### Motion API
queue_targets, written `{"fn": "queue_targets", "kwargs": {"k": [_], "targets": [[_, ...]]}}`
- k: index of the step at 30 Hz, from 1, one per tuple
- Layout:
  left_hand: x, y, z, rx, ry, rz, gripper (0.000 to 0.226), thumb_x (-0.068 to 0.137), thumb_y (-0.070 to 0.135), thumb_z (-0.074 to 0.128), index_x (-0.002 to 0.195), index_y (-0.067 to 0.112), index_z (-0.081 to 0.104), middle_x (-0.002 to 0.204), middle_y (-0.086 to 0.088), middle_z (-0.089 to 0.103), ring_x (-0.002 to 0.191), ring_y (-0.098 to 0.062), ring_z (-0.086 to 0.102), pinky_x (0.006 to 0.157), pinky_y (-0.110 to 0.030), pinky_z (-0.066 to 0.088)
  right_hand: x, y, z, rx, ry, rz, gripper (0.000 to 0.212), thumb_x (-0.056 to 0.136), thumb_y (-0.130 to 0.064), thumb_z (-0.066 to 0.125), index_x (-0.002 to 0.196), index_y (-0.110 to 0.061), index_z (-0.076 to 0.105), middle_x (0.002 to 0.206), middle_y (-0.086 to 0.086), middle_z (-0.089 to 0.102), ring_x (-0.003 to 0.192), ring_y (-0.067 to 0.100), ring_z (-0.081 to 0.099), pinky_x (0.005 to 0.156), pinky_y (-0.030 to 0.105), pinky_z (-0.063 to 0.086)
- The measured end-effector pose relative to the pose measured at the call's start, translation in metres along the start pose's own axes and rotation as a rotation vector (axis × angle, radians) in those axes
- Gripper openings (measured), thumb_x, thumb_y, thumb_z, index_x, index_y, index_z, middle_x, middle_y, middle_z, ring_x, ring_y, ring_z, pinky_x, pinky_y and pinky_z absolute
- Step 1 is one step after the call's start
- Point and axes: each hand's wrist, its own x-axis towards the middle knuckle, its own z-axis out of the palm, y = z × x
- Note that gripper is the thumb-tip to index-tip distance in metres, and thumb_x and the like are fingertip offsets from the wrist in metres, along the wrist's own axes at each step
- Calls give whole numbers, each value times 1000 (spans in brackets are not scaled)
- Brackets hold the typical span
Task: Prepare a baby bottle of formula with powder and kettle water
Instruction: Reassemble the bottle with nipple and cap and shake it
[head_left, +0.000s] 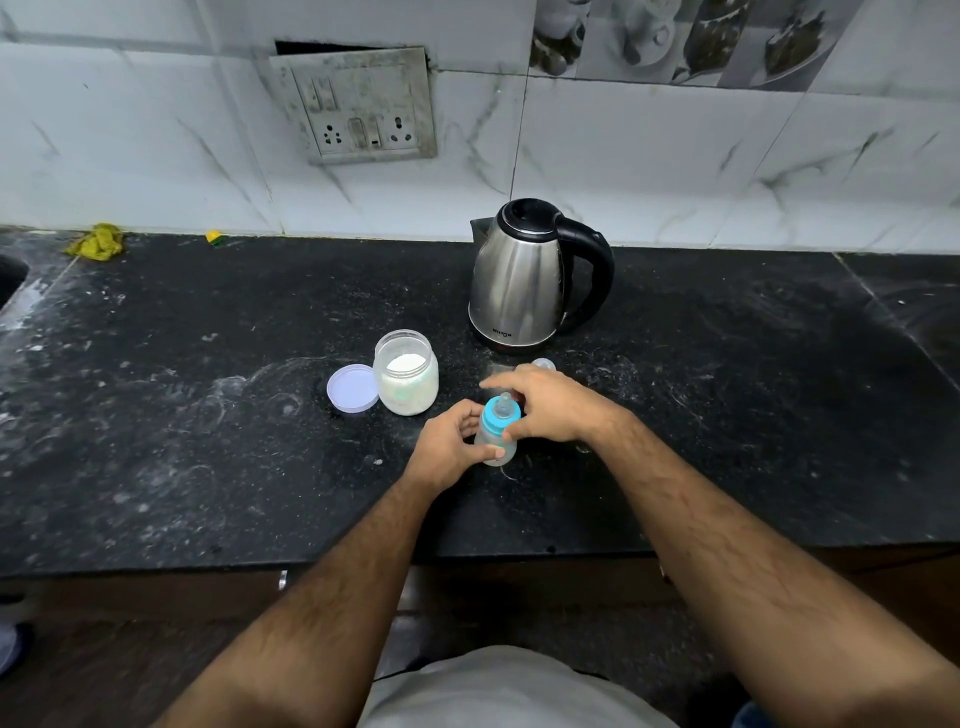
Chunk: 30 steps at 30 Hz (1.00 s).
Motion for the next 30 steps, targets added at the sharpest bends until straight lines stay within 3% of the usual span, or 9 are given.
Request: {"fn": "queue_targets", "kwargs": {"k": [4,8,11,15,18,21,23,27,30], "targets": [[0,-2,0,-6,6,1,50,61,10,92,100,29,66,105,6,74,106,-11,69,103,-39,51,0,-3,5,-32,69,25,42,76,-41,79,113,-30,64,103,-12,51,99,12,53,81,35,50],[0,-3,0,-5,7,-4,47,62,10,91,97,29,65,102,5,75,103,-12,70,100,-42,53,-5,-12,15,-187,177,99,47,79,-61,68,98,-20,53,93,-9,54,85,14,54,67,32,40],[-1,-1,1,-9,4,0,47,63,7,90,98,27,65,101,4,75,103,-11,70,100,-40,53,-7,-15,13,-240,193,122,58,75,-68,68,103,-18,56,91,-7,54,83,15,53,66,31,38],[0,0,1,-6,1,11,50,62,8,91,101,26,65,106,4,74,106,-11,69,103,-38,51,-4,-7,0,-105,25,31,74,71,-48,80,138,-34,49,123,-9,53,115,14,53,87,34,48],[0,0,1,1,0,5,51,62,8,91,102,26,65,107,6,73,106,-9,68,103,-37,51,-1,1,0,-75,0,-6,53,75,-35,79,124,-41,60,103,-18,51,104,11,53,89,39,51],[-1,-1,2,-1,16,12,49,62,7,91,100,26,65,105,6,74,104,-10,69,101,-36,52,-4,-2,7,-69,85,23,38,75,-45,77,106,-30,62,91,-16,54,92,10,55,77,37,51],[-2,-1,3,0,25,19,48,63,7,90,98,28,65,103,6,75,103,-10,69,100,-35,53,-9,-7,17,-126,185,59,38,78,-52,71,96,-24,53,88,-12,55,83,14,55,67,33,41],[-2,0,3,10,27,29,47,64,7,89,98,27,65,102,5,75,102,-10,70,100,-33,53,-16,-16,31,-153,263,145,41,85,-52,64,105,-18,52,87,-8,50,76,15,47,67,30,34],[-1,2,1,20,4,19,47,66,7,89,104,21,65,107,4,74,106,-9,68,101,-31,51,-12,-12,23,-121,193,123,47,80,-52,70,111,-20,55,94,-7,58,89,18,59,67,30,37]]}}
